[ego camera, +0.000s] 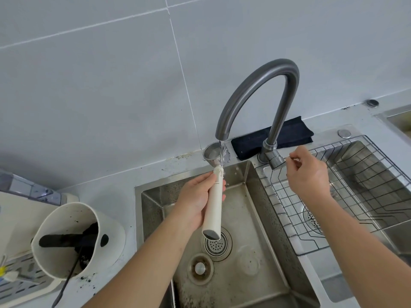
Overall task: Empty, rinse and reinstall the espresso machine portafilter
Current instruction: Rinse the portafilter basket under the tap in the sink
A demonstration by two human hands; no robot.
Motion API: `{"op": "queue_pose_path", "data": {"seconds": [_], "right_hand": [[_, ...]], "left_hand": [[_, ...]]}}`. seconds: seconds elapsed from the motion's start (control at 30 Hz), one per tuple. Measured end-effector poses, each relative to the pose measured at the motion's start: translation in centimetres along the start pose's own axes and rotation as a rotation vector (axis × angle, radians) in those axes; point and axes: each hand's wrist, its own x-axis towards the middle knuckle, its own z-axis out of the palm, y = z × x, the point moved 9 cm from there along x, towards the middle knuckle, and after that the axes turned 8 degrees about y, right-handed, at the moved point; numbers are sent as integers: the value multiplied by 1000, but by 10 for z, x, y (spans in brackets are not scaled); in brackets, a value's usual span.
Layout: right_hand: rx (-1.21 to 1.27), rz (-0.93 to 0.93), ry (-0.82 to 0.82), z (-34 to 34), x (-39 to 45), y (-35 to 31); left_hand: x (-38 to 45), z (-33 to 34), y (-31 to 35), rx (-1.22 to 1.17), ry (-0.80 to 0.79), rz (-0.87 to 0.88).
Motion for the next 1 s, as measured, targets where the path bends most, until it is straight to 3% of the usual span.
{"op": "queue_pose_path", "data": {"seconds": [1.0], "right_hand": [[-11,31,1,2,1,4]], "left_hand": [[30,48,47,239,-68,123]]}}
